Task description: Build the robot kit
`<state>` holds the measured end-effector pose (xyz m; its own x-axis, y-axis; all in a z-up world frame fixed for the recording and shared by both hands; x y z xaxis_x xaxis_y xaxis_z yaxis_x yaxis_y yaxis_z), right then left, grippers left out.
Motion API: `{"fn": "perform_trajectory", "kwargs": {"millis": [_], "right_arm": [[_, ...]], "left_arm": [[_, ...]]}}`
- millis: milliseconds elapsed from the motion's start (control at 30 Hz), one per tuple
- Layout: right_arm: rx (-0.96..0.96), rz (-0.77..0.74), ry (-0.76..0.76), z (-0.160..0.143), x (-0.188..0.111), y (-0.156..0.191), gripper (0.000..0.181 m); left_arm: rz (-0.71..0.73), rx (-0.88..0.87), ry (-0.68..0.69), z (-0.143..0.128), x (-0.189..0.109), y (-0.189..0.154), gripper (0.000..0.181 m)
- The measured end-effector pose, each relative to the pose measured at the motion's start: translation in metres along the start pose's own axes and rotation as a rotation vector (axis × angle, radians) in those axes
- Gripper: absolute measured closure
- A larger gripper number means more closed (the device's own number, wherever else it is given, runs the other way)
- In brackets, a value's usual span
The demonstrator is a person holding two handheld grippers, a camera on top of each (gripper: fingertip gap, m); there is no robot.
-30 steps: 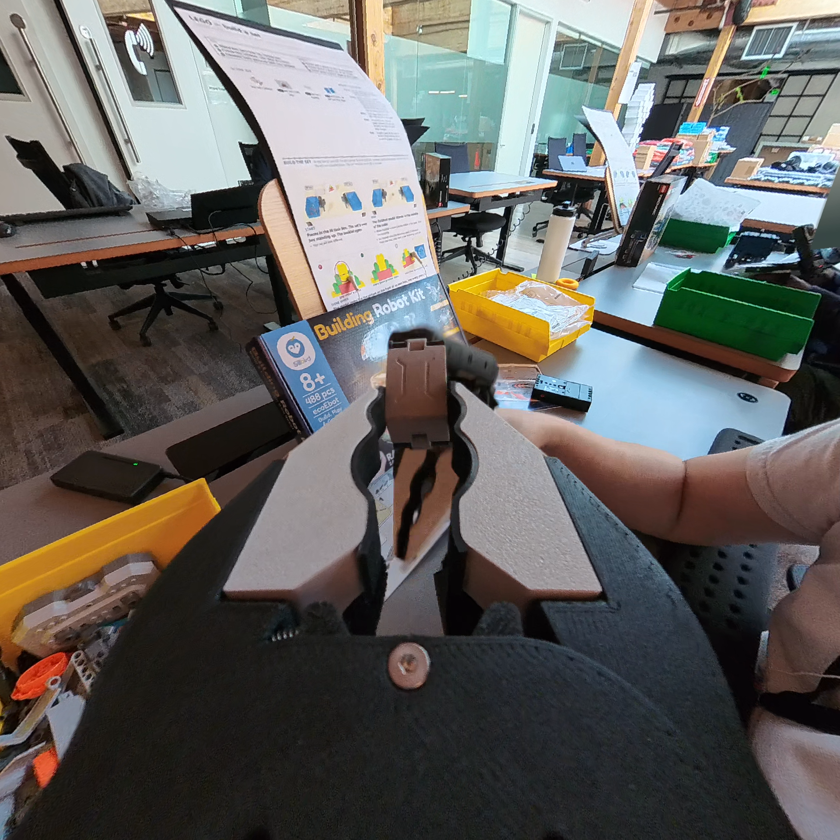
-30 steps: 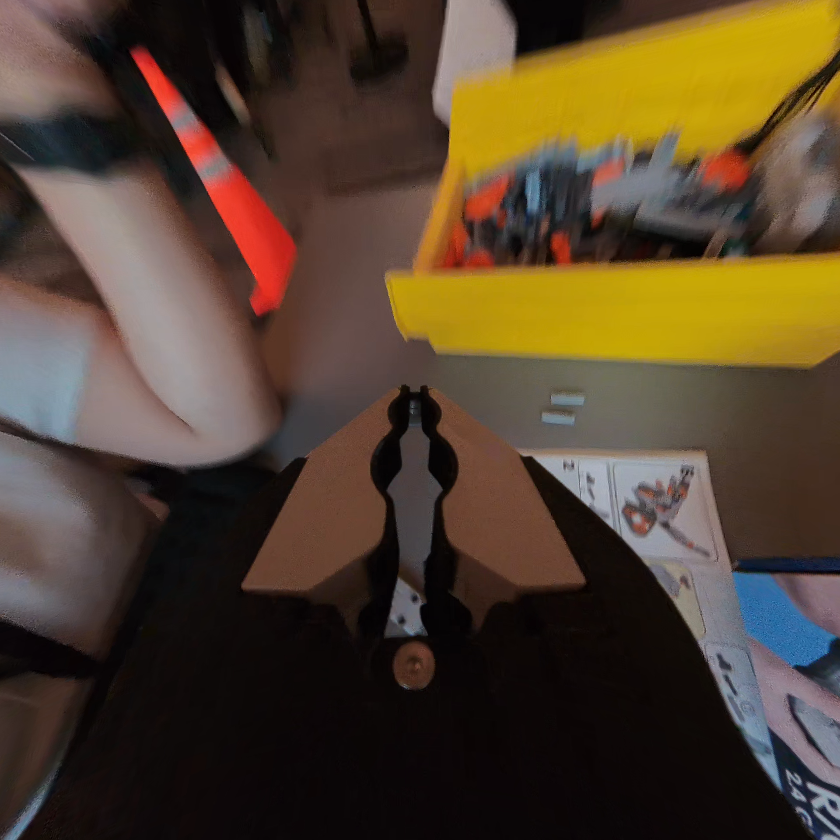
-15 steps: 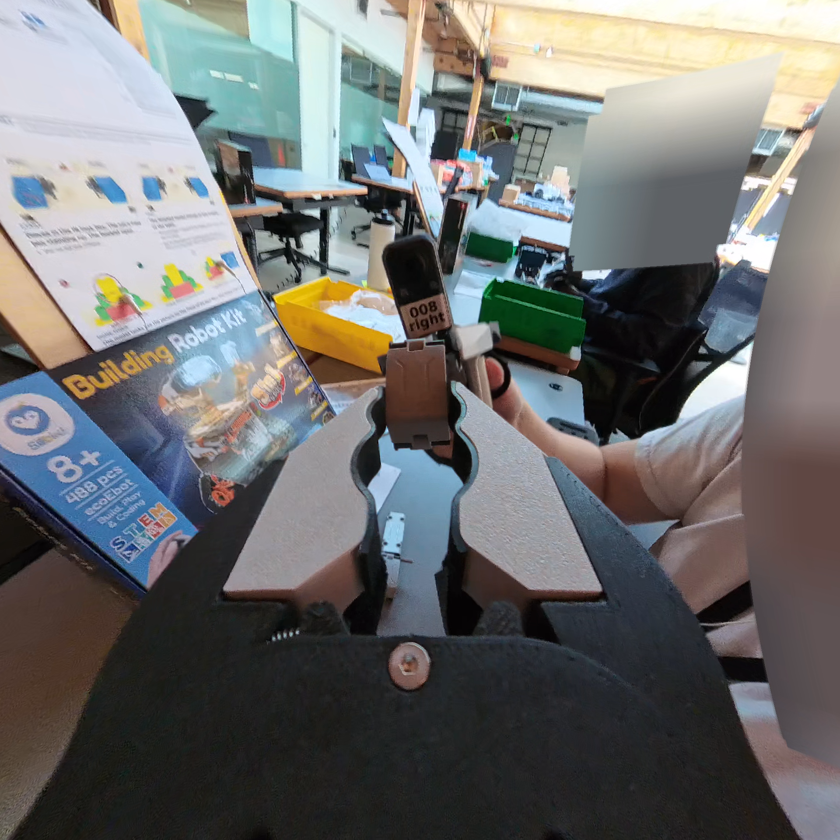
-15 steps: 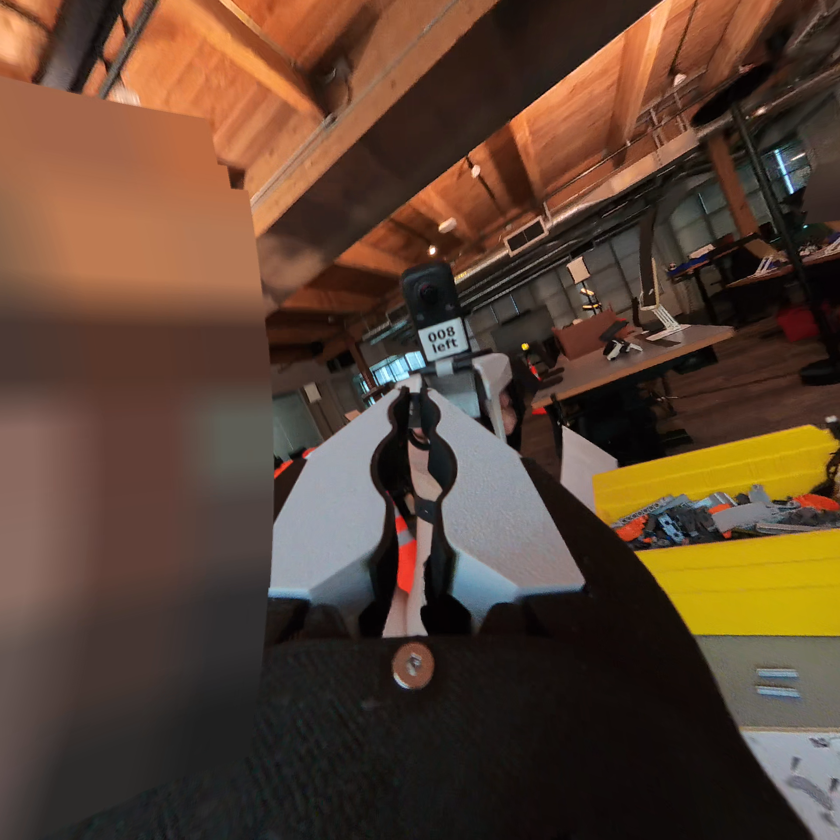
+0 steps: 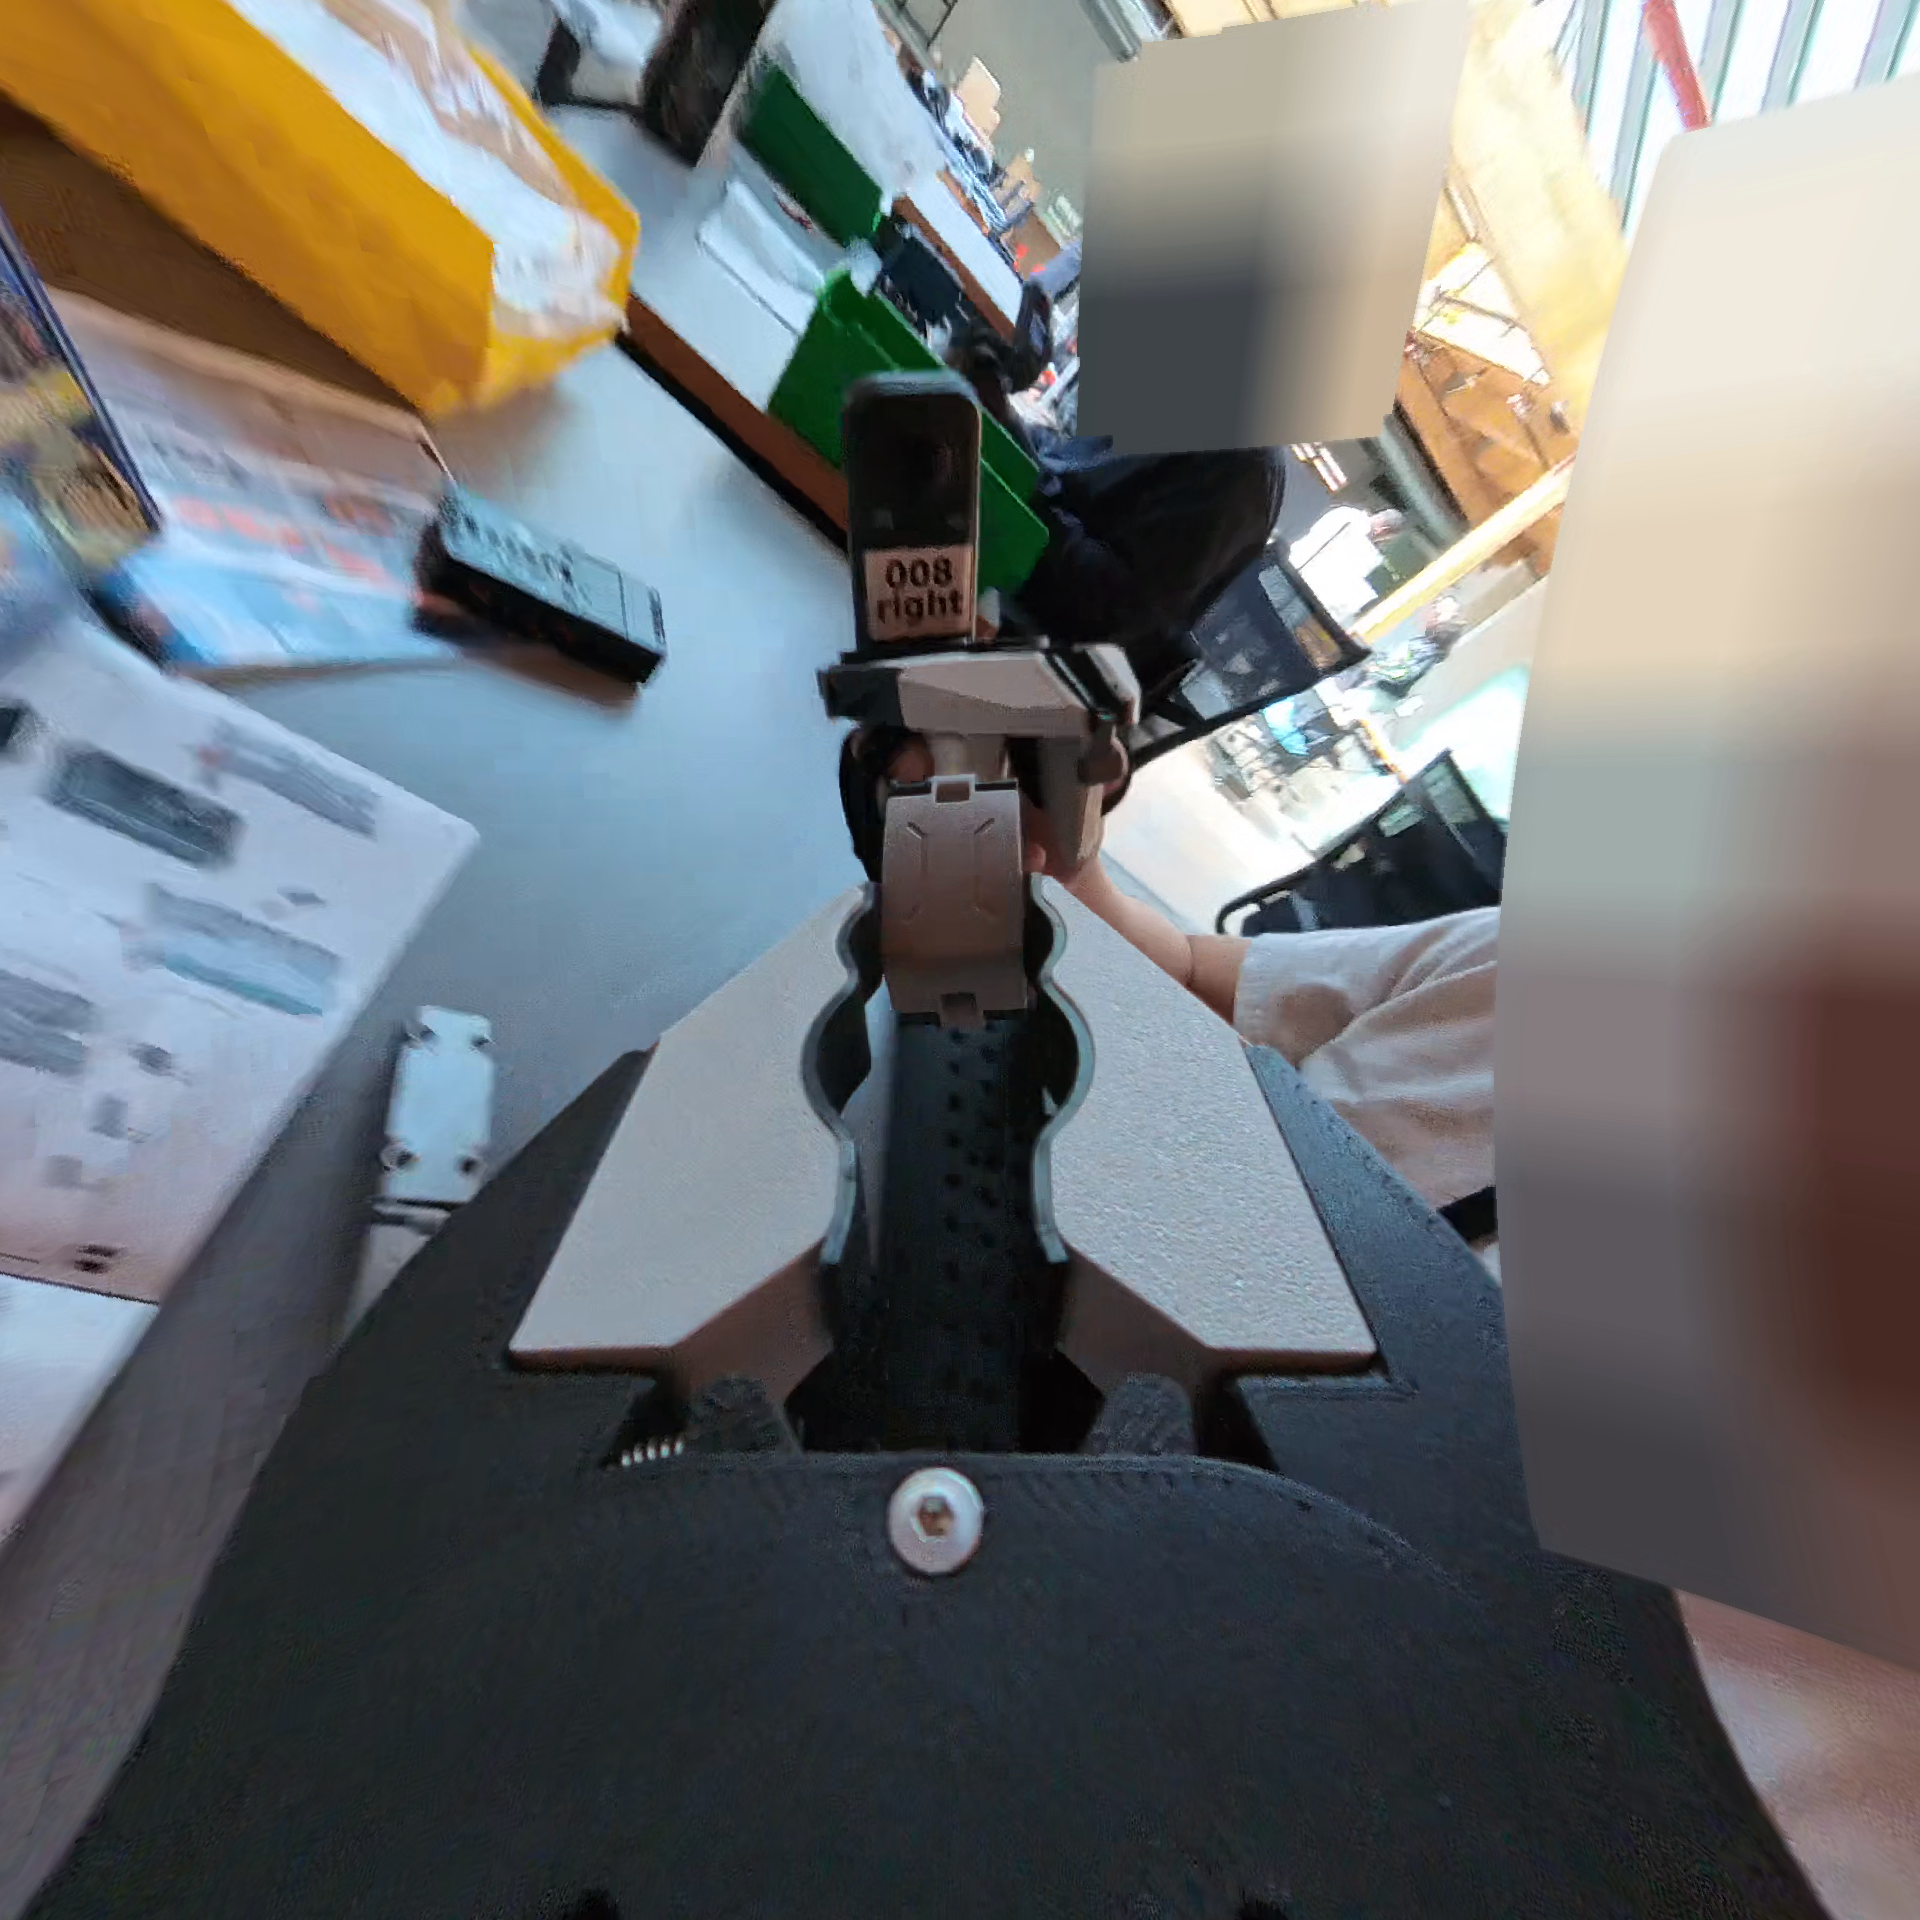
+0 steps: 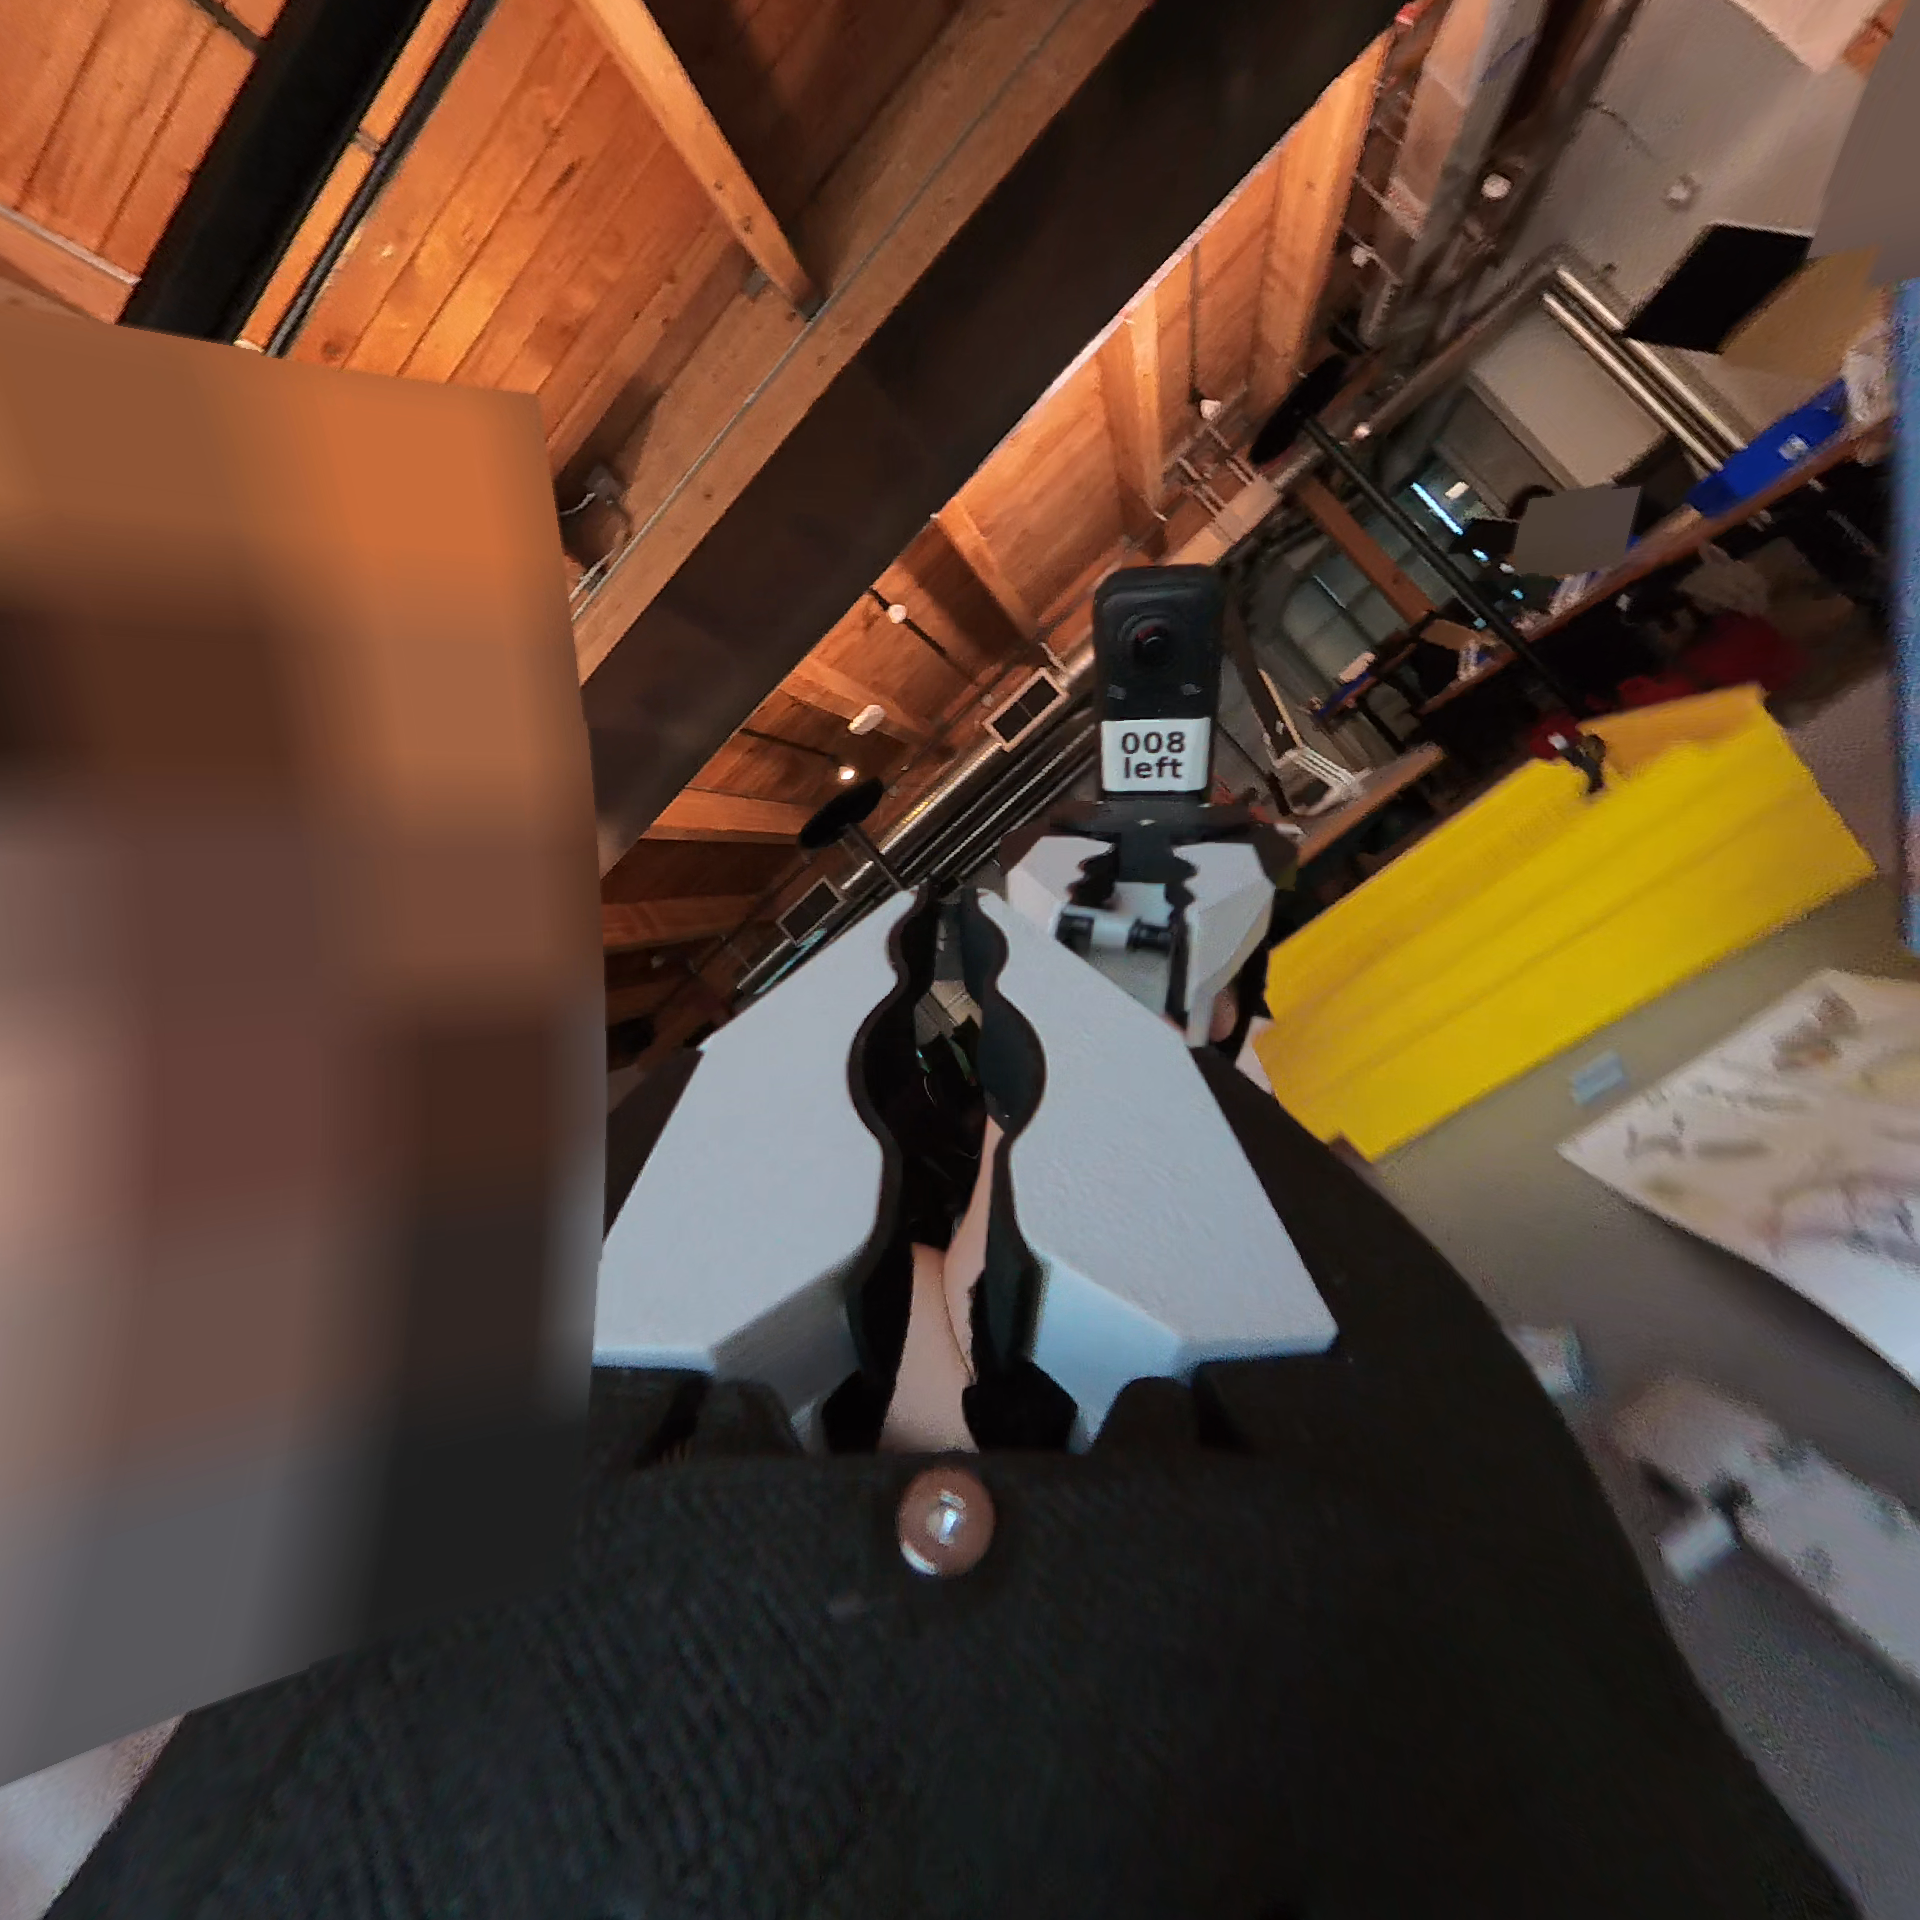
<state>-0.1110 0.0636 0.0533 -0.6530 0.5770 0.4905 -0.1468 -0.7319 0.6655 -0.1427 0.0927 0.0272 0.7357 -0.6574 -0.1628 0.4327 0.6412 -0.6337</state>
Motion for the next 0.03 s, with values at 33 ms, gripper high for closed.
{"fn": "perform_trajectory", "kwargs": {"millis": [33], "right_arm": [[0.038, -0.037, -0.005, -0.0067, -0.0162, -0.0071, 0.179]], "left_arm": [[-0.008, -0.051, 0.018, -0.0193, 0.0129, 0.0046, 0.156]]}}
Point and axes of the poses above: each gripper's, where its closed fingertips meet, x out along the fingers, z out of its top, y = z × x across the jaws, the point moved 1 cm from there along -x, back along the fingers, and after that the axes turned 3 degrees about x, right-handed, at the moved point
